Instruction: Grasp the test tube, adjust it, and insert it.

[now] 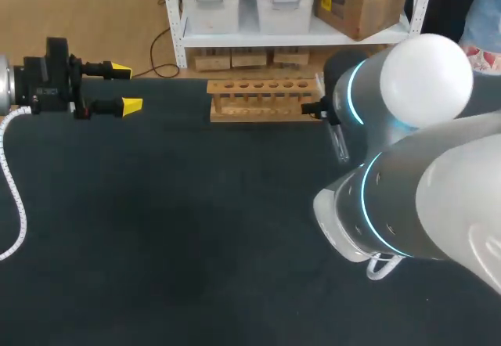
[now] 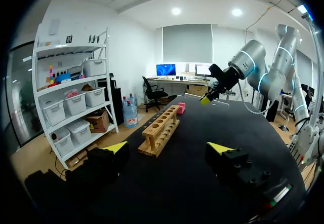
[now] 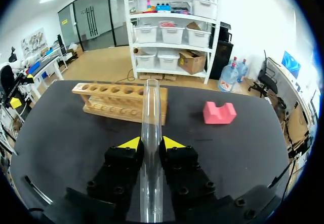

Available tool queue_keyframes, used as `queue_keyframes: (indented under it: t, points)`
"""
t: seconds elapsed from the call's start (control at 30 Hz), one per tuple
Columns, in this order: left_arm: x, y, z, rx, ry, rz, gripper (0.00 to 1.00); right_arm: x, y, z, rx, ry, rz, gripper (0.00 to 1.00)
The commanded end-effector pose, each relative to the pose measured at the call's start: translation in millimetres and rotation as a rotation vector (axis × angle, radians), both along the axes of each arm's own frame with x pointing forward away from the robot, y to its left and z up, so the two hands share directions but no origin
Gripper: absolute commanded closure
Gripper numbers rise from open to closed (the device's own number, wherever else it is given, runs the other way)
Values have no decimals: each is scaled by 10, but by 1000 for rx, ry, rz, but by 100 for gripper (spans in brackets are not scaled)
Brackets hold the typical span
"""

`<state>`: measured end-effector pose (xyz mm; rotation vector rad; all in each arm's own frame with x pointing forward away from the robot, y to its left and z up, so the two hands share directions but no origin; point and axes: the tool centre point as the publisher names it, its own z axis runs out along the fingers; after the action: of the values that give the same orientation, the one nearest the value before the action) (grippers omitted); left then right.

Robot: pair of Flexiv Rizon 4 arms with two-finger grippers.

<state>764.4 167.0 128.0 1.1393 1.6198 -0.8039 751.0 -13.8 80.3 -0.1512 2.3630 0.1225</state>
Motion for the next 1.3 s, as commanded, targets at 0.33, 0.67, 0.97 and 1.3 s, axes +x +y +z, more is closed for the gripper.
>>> queue_keyframes:
  t: [0.33, 0.67, 0.97, 1.3]
  points:
    - [-18, 2, -6, -1, -4, 4, 0, 318, 306, -230, -5, 29, 13, 100]
    - [-18, 2, -6, -1, -4, 4, 0, 432, 349, -295, -25, 29, -17, 100]
    - [-18, 2, -6, -1, -4, 4, 0, 469, 346, -378, -39, 43, -26, 100]
    - [-18, 2, -6, -1, -4, 4, 0, 497, 337, -443, -53, 62, -29, 100]
